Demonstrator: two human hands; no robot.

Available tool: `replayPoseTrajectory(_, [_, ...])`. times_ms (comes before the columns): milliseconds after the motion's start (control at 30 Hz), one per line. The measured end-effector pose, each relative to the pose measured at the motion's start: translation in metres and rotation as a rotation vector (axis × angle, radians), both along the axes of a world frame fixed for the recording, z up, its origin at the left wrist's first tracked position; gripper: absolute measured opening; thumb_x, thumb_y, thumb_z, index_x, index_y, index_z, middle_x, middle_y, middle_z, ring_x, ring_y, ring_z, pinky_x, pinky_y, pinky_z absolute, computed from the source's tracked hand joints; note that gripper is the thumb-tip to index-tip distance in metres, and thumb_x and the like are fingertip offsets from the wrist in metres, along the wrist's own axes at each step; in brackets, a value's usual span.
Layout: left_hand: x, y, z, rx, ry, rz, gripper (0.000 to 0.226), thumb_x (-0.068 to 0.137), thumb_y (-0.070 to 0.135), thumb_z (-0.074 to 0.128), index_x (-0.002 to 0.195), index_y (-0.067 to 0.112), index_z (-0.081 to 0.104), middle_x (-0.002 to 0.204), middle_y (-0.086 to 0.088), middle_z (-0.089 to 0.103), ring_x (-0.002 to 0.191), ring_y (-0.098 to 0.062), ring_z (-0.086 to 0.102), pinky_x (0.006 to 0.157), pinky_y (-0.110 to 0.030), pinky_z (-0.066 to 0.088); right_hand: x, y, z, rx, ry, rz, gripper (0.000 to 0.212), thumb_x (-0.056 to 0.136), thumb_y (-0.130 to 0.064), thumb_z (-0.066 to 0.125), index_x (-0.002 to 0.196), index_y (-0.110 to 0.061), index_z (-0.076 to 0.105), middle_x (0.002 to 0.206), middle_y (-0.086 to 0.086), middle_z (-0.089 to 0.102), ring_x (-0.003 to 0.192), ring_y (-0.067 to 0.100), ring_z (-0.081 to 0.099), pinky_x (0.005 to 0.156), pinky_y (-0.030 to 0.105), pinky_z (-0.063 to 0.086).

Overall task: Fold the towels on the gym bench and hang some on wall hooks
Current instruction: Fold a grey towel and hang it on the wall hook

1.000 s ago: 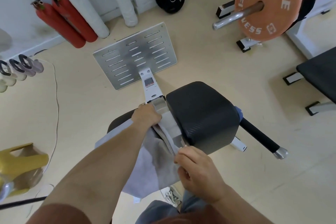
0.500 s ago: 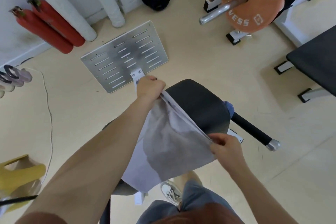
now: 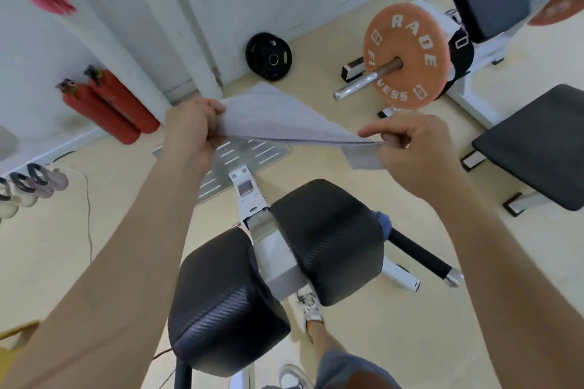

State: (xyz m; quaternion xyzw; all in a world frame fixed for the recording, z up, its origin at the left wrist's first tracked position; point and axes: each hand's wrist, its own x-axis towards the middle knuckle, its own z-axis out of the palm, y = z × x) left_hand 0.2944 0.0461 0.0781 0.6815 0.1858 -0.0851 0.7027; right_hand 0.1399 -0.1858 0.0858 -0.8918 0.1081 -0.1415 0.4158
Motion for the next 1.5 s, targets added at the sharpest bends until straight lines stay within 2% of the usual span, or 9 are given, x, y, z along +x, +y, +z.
replayPoseTrajectory(267, [-0.090,0.068,-0.086,0.175,0.379,-0.079,0.027,0.072,-0.005,0.038,0.059,0.009,0.057,0.073,-0.006,0.054,0.058,-0.019,0.049,0.043,-0.020,0.048,-0.051,0.015,-0.086,-0.447,0.386,0.202,0.037,0.076,0.002,0.052,0.099,-0.018,0.073,0.093,0.005,0.063,0.094,0.029,0.056,0.078,0.036,0.043])
replayPoseTrajectory(333, [-0.121,0.078,-0.110,0.234,0.489,-0.099,0.028,0.072,-0.007,0.038,0.061,0.006,0.060,0.077,-0.009,0.056,0.060,-0.021,0.050,0.044,-0.022,0.048,-0.076,0.024,-0.116,-0.506,0.450,0.265,0.038,0.064,0.007,0.060,0.088,-0.019,0.075,0.083,0.005,0.064,0.084,0.032,0.060,0.067,0.035,0.042])
replayPoseTrajectory(433, [-0.159,0.088,-0.133,0.237,0.585,-0.091,0.032,0.071,-0.010,0.036,0.063,0.003,0.065,0.085,-0.013,0.058,0.071,-0.025,0.055,0.054,-0.028,0.049,-0.107,0.027,-0.155,-0.513,0.448,0.275,0.046,0.041,0.012,0.070,0.072,-0.022,0.072,0.066,-0.001,0.060,0.060,0.027,0.060,0.050,0.030,0.036])
replayPoseTrajectory(600, [-0.188,0.095,-0.138,0.246,0.570,-0.132,0.035,0.070,-0.013,0.039,0.071,0.002,0.071,0.097,-0.011,0.059,0.086,-0.027,0.057,0.056,-0.029,0.053,-0.123,0.026,-0.174,-0.431,0.421,0.189,0.043,0.045,0.018,0.062,0.073,-0.015,0.067,0.070,0.000,0.059,0.061,0.025,0.052,0.044,0.033,0.037])
replayPoseTrajectory(933, [-0.256,0.102,-0.142,0.104,0.603,-0.205,0.045,0.073,-0.023,0.041,0.083,0.005,0.075,0.096,-0.012,0.061,0.082,-0.025,0.061,0.068,-0.029,0.057,-0.147,0.024,-0.185,-0.275,0.484,-0.078,0.028,0.070,0.017,0.055,0.071,-0.008,0.069,0.089,0.006,0.057,0.075,0.026,0.054,0.064,0.034,0.044])
replayPoseTrajectory(1067, [-0.286,0.111,-0.149,0.244,0.422,-0.452,0.055,0.069,-0.024,0.054,0.094,0.020,0.074,0.097,-0.007,0.062,0.084,-0.020,0.061,0.075,-0.029,0.057,-0.165,0.014,-0.193,-0.231,0.554,-0.054,0.034,0.073,0.014,0.052,0.072,-0.017,0.064,0.090,0.007,0.062,0.083,0.030,0.060,0.069,0.039,0.051])
replayPoseTrajectory(1233, [-0.293,0.113,-0.150,0.766,0.002,-0.719,0.046,0.077,-0.010,0.060,0.105,0.027,0.067,0.101,0.006,0.053,0.094,-0.011,0.053,0.083,-0.011,0.041,-0.173,0.021,-0.188,-0.516,0.228,0.094,0.028,0.060,0.013,0.063,0.060,-0.016,0.061,0.099,0.004,0.067,0.104,0.028,0.057,0.065,0.037,0.049])
replayPoseTrajectory(1367, [-0.285,0.121,-0.149,0.948,-0.130,-0.753,0.024,0.089,0.010,0.058,0.107,0.022,0.068,0.093,0.004,0.049,0.086,-0.012,0.048,0.077,-0.020,0.042,-0.168,0.023,-0.167,-0.668,0.161,0.404,0.026,0.063,-0.001,0.064,0.059,-0.027,0.060,0.109,-0.011,0.069,0.128,0.016,0.047,0.091,0.036,0.034])
replayPoseTrajectory(1500, [-0.281,0.143,-0.146,1.184,-0.477,-0.721,0.025,0.086,0.021,0.047,0.088,0.028,0.071,0.090,-0.001,0.053,0.085,-0.024,0.047,0.067,-0.037,0.051,-0.169,0.031,-0.149,-0.777,0.170,0.754,0.028,0.057,-0.005,0.073,0.061,-0.030,0.060,0.082,-0.017,0.072,0.120,0.010,0.059,0.097,0.033,0.039])
